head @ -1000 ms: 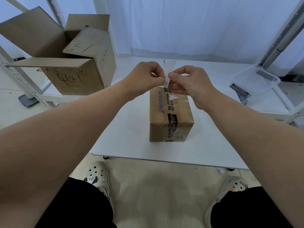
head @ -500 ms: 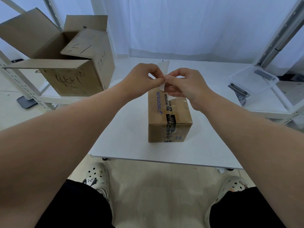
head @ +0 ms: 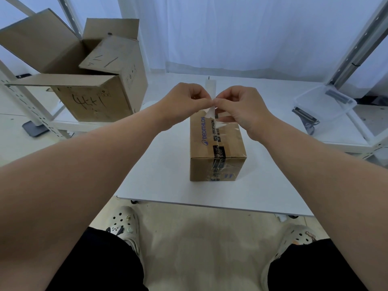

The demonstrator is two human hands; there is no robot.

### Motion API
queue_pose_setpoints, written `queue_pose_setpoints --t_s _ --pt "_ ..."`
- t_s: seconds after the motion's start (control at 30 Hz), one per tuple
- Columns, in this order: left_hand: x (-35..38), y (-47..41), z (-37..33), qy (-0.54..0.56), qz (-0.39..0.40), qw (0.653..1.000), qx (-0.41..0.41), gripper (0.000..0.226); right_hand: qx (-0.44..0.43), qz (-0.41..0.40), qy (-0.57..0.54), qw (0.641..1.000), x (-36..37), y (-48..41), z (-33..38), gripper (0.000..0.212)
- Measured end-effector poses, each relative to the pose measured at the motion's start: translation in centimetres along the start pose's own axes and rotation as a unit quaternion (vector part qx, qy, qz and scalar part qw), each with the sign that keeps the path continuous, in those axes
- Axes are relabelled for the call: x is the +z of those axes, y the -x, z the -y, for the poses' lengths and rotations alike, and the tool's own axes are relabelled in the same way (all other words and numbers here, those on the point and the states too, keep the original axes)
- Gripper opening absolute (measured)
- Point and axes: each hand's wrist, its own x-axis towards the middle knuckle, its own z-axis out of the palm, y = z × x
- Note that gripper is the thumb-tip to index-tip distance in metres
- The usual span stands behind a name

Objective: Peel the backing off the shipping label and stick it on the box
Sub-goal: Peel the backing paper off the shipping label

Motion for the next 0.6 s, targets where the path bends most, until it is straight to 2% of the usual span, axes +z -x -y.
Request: queue_pose_setpoints --t_s 0.1,0.23,0.6 --pt "-0.03 0.03 -0.06 0.017 -0.009 1.000 0.006 0.031 -0.019 0.000 0.030 0.999 -0.10 0.00 -0.07 0.012" --pt "-0.17 -0.14 -0.14 0.022 -0.037 0.999 0.011 0.024 -0.021 0.012 0.034 0.999 0.05 -0.02 -0.05 0.005" --pt "0.05 -0.25 -0.03 0.013 -0.036 0.999 0.012 0.010 -0.018 0.003 0.041 0.999 0.26 -0.07 -0.10 0.010"
